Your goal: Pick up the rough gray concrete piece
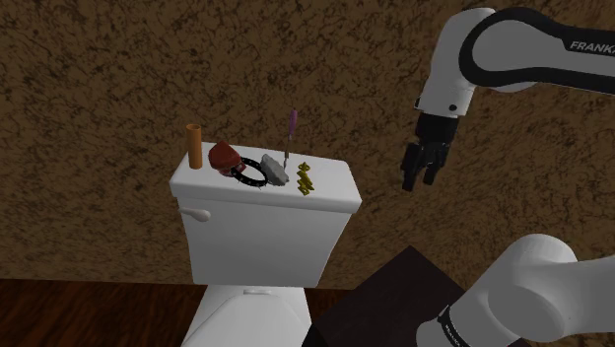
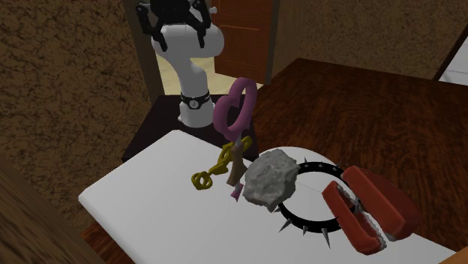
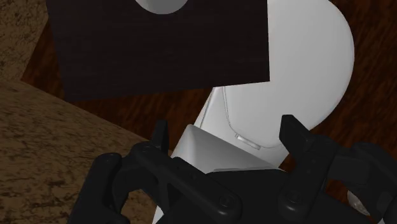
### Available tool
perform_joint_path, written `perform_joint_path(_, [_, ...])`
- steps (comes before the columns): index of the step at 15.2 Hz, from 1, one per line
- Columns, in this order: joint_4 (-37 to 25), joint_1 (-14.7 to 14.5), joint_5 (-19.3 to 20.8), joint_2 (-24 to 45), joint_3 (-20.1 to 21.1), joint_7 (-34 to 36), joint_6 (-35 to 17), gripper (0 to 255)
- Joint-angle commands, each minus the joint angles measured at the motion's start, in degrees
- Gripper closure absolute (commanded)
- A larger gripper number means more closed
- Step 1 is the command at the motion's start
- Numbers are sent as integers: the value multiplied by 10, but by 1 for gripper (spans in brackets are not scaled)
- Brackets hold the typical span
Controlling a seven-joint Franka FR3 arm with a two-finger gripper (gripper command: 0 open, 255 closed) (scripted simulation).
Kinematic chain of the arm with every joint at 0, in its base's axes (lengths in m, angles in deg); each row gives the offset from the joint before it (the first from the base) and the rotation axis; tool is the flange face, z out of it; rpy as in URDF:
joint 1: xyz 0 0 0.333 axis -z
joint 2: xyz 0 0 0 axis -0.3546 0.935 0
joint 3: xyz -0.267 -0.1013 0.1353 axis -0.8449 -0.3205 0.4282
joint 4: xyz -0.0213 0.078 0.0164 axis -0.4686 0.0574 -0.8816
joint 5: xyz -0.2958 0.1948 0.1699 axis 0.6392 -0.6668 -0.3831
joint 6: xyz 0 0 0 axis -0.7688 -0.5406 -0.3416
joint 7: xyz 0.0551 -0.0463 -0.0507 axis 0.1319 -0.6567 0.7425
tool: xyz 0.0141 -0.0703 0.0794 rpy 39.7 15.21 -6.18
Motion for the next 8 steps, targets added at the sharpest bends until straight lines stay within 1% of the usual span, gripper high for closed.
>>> perform_joint_path(1, [0,0,0,0,0,0,0,0])
perform_joint_path(5, [-8,-12,7,48,47,26,-87,0])
perform_joint_path(8, [-22,-17,20,90,83,50,-148,0])
